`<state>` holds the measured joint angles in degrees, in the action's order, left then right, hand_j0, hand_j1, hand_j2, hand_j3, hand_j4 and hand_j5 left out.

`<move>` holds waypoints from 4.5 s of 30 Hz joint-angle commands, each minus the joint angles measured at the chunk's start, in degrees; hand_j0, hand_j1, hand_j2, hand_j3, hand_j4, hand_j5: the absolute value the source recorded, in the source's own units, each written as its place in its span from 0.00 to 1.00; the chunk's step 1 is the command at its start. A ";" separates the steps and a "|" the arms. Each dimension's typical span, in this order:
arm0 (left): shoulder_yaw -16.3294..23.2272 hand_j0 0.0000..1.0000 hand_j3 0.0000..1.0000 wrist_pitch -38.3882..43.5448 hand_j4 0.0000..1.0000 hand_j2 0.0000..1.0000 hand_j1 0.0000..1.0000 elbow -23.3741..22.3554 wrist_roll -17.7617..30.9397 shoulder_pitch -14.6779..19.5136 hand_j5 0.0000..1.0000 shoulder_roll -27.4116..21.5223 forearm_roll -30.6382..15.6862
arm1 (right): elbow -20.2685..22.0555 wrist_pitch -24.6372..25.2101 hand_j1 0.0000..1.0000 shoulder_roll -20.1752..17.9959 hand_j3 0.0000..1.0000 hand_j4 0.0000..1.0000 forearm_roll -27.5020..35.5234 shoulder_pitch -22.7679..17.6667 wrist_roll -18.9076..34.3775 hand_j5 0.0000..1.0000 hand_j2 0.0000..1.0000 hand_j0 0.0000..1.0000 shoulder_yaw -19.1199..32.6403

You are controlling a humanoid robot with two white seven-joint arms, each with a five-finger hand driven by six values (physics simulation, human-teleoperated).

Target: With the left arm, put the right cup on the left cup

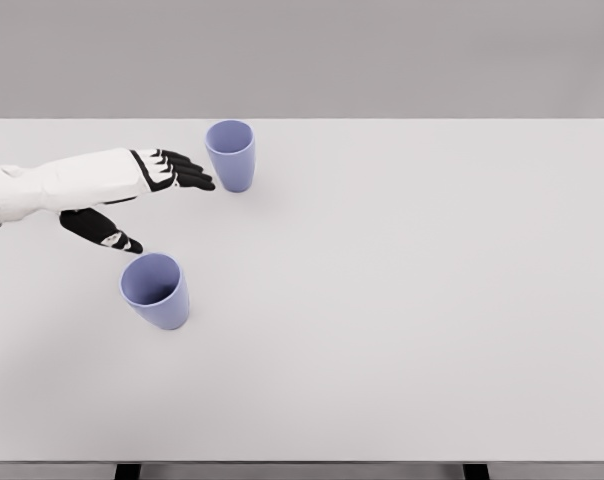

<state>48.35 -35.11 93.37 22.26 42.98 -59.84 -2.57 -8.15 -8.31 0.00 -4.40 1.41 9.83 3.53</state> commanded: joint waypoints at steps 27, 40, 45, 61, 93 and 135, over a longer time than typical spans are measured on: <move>2.98 1.00 1.00 0.11 1.00 1.00 1.00 -50.57 0.24 16.61 1.00 35.58 15.57 | -0.55 0.05 1.00 0.00 1.00 1.00 0.18 -0.35 0.19 1.00 1.00 1.00 0.25; 3.33 1.00 1.00 0.11 1.00 1.00 1.00 -51.89 0.24 17.05 1.00 35.49 15.75 | -0.64 0.05 1.00 0.00 1.00 1.00 0.18 -0.35 0.19 1.00 1.00 1.00 0.25; 3.07 1.00 1.00 0.11 1.00 1.00 1.00 -51.89 0.33 17.75 1.00 36.02 19.97 | -0.64 0.05 1.00 0.00 1.00 1.00 0.18 -0.35 0.19 1.00 1.00 1.00 0.17; 3.33 1.00 1.00 0.11 1.00 1.00 1.00 -54.61 0.41 18.37 1.00 39.10 23.05 | -0.64 0.05 1.00 0.00 1.00 1.00 0.18 -0.35 0.19 1.00 1.00 1.00 0.25; 3.24 0.50 0.50 0.11 0.50 0.50 0.50 -30.62 0.50 15.38 0.50 22.84 11.18 | -0.64 0.05 1.00 0.00 1.00 1.00 0.18 -0.35 0.19 1.00 1.00 1.00 0.25; 3.25 0.49 0.49 0.11 0.49 0.49 0.49 7.70 0.68 5.63 0.49 -14.95 -7.37 | -0.64 0.05 1.00 0.00 1.00 1.00 0.18 -0.35 0.19 1.00 1.00 1.00 0.25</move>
<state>51.69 -35.14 101.05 22.84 48.43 -74.66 -9.59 -8.75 -8.26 0.00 -4.20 1.05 10.01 3.77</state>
